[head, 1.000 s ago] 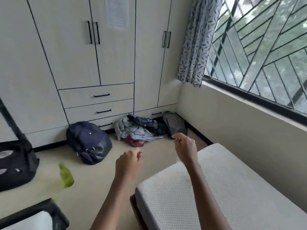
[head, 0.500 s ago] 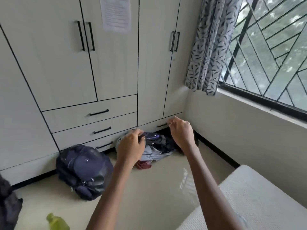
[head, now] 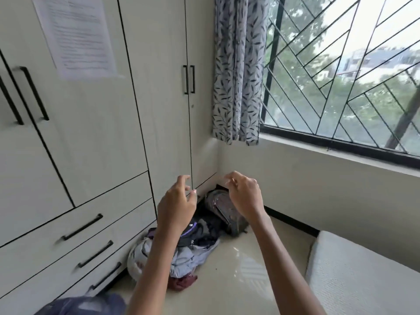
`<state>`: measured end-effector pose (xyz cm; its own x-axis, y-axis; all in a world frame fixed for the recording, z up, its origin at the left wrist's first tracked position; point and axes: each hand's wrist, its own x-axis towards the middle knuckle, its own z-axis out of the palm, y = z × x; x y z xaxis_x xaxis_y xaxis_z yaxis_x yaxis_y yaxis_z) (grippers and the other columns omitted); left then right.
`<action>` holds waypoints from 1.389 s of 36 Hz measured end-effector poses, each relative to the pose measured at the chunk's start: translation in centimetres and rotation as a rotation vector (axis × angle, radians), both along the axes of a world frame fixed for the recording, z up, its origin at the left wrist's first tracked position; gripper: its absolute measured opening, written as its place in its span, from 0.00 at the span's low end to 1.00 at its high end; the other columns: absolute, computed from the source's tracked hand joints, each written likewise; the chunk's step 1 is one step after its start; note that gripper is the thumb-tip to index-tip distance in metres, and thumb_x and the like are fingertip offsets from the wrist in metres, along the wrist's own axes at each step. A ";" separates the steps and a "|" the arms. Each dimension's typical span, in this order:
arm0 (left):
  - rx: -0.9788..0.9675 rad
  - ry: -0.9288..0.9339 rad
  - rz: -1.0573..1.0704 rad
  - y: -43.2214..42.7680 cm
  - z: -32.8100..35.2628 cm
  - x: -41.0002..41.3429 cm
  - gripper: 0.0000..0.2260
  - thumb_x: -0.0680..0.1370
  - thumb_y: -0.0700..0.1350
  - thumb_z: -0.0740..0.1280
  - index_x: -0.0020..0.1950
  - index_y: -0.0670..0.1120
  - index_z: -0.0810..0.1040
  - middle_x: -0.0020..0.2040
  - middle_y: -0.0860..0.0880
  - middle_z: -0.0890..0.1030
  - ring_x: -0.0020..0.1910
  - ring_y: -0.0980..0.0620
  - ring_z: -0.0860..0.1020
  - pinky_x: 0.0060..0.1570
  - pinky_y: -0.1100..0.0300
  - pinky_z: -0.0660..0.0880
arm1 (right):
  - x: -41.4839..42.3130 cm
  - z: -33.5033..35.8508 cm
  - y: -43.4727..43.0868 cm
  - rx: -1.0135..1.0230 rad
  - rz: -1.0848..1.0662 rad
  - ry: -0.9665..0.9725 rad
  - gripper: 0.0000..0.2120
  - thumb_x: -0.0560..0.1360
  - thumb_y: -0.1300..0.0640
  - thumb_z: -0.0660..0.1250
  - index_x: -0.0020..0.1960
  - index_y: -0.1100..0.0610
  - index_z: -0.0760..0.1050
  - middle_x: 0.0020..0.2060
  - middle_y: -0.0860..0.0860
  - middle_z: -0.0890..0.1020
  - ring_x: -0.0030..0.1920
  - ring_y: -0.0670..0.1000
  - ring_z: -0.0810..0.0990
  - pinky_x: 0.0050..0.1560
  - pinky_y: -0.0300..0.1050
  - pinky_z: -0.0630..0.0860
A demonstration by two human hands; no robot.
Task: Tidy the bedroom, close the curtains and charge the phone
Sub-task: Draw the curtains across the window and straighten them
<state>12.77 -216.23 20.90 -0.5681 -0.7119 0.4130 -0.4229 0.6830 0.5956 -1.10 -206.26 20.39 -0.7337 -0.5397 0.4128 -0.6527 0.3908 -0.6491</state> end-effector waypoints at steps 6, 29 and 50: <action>-0.060 -0.005 -0.150 -2.3 0.7 -6.8 0.16 0.78 0.48 0.62 0.65 0.51 0.68 0.54 0.54 0.80 0.47 0.50 0.79 0.44 0.56 0.75 | -5.7 1.3 -1.3 -0.043 -0.116 0.027 0.10 0.76 0.59 0.61 0.51 0.49 0.80 0.42 0.49 0.86 0.41 0.52 0.83 0.45 0.48 0.80; -0.089 0.208 -0.403 -10.2 9.3 -48.1 0.17 0.74 0.44 0.66 0.62 0.51 0.72 0.48 0.50 0.83 0.40 0.49 0.81 0.42 0.56 0.78 | -41.9 9.9 -3.7 -0.030 -0.415 0.293 0.10 0.75 0.57 0.61 0.51 0.49 0.78 0.38 0.52 0.84 0.41 0.54 0.82 0.36 0.39 0.68; -0.111 0.253 -0.788 -10.0 11.5 -81.9 0.17 0.75 0.46 0.66 0.63 0.53 0.71 0.53 0.53 0.82 0.46 0.47 0.81 0.47 0.54 0.76 | -69.6 12.7 -3.8 -0.004 -0.727 0.384 0.12 0.75 0.58 0.60 0.54 0.50 0.78 0.36 0.54 0.85 0.39 0.54 0.83 0.40 0.43 0.76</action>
